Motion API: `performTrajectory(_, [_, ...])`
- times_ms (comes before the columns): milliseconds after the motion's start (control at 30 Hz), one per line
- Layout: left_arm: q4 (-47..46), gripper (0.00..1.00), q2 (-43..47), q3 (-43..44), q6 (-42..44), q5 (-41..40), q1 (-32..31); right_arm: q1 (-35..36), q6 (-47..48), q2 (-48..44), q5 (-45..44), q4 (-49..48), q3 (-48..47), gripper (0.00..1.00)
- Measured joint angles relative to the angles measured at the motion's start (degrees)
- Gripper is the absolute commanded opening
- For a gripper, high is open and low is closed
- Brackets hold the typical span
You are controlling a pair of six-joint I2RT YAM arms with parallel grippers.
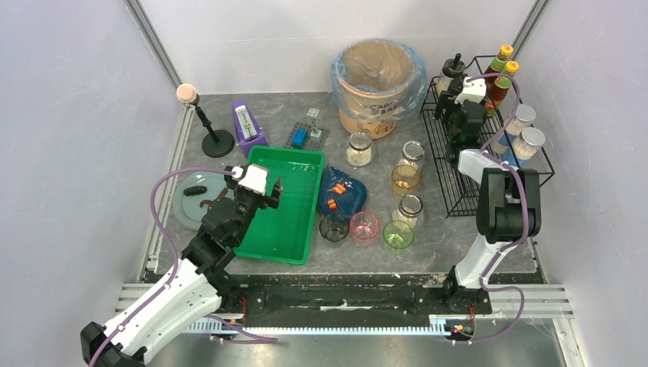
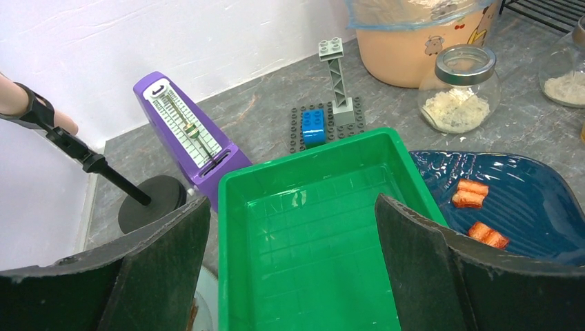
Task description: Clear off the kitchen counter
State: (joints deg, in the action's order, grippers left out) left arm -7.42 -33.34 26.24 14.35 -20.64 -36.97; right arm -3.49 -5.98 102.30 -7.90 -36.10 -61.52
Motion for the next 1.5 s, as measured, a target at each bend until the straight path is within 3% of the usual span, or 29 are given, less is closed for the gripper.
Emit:
performTrajectory(233, [0.0, 0.93, 0.15, 0.0, 0.0, 0.2, 0.02, 0.0, -0.24, -3.72, -1.38, 1.49, 2.78, 0.76])
performTrajectory(533, [0.02, 0.93, 0.39, 0.0, -0.02, 0.22, 0.07, 0.07, -0.48, -4.35, -1.44, 2.16, 2.23, 0.53])
performTrajectory(700, [0.02, 0.93, 0.39, 0.0, 0.0, 0.22, 0.07, 0.09, -0.5, -1.11, -1.25, 2.56, -1.2, 0.51])
performTrajectory(1033, [0.02, 0.93, 0.39, 0.0, -0.02, 0.22, 0.17, -0.02, -0.96, -0.37, -1.05, 4.2, -2.69, 0.81])
performTrajectory(1267, [0.02, 0.93, 0.39, 0.0, -0.11, 0.31, 0.26, 0.11, -0.98, -9.9, -1.16, 9.42, 2.97, 0.96])
performTrajectory(1500, [0.15, 0.94, 0.33, 0.02, -2.36, 0.2, 0.26, 1.03, -2.82, -21.42, -0.98, 18.73, 2.97, 0.98])
